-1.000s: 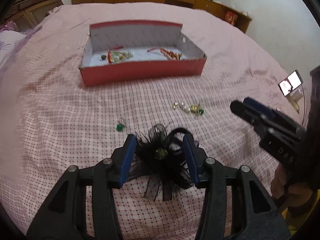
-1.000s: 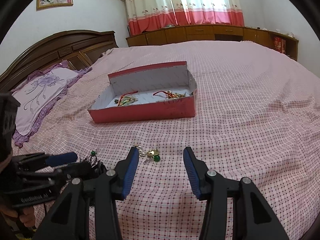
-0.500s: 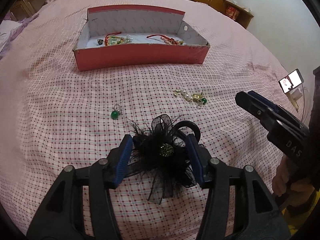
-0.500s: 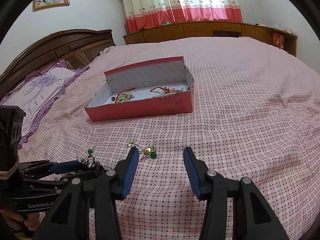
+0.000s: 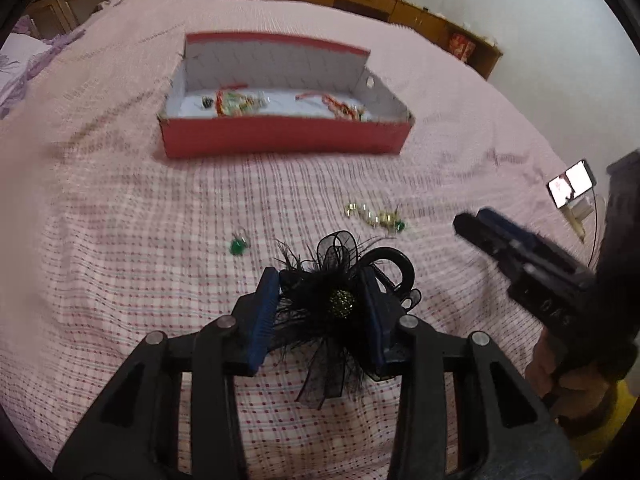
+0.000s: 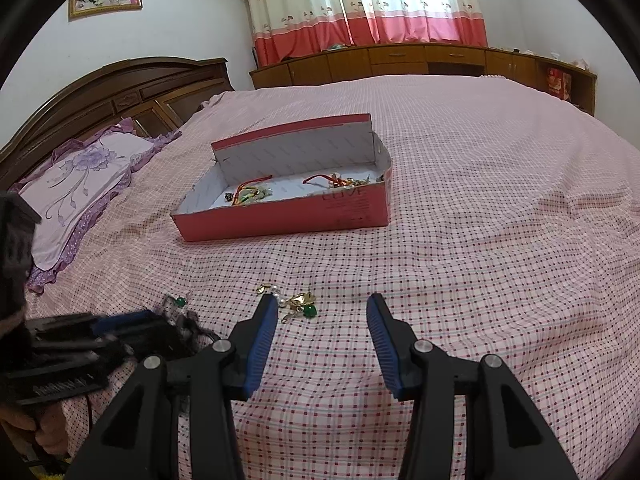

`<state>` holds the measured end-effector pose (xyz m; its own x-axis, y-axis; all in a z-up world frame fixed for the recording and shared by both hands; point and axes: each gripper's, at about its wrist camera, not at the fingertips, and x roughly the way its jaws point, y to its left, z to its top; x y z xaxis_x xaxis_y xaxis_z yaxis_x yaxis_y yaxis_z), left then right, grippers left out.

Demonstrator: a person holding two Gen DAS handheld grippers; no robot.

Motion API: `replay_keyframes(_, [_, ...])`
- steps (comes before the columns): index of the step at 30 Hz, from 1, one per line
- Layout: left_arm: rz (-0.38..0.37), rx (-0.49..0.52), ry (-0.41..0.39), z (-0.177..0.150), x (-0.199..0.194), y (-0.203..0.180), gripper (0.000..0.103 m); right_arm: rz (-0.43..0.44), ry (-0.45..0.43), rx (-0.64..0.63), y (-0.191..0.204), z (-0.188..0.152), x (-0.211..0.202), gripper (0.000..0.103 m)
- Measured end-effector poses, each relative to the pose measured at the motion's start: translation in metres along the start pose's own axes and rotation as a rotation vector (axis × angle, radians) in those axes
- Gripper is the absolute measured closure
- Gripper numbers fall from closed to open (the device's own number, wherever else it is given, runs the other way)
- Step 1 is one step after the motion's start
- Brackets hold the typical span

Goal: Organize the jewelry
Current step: 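Close left tool on the black feather hair clip, then grasp a green bead earring with right tool while left tool holds the feather clip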

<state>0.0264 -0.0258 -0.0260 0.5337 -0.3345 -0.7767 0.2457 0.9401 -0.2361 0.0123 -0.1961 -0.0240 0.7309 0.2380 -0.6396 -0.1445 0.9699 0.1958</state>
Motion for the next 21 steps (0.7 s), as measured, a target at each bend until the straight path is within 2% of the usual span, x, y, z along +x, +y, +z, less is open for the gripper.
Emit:
replay_keyframes(9, [0.055,-0.065,-0.096,0.017,-0.024,0.025,0.071,0.018,0.03,-0.021,0.005,0.001,0.019,0.054])
replay_keyframes(15, [0.094,-0.114,-0.109,0.017,-0.027,0.045,0.071,0.026,0.077,-0.036,0.008,-0.002,0.043,0.054])
replay_keyframes(21, [0.118,-0.125,-0.11,0.015,-0.025,0.051,0.071,0.029,0.117,-0.061,0.01,-0.007,0.061,0.061])
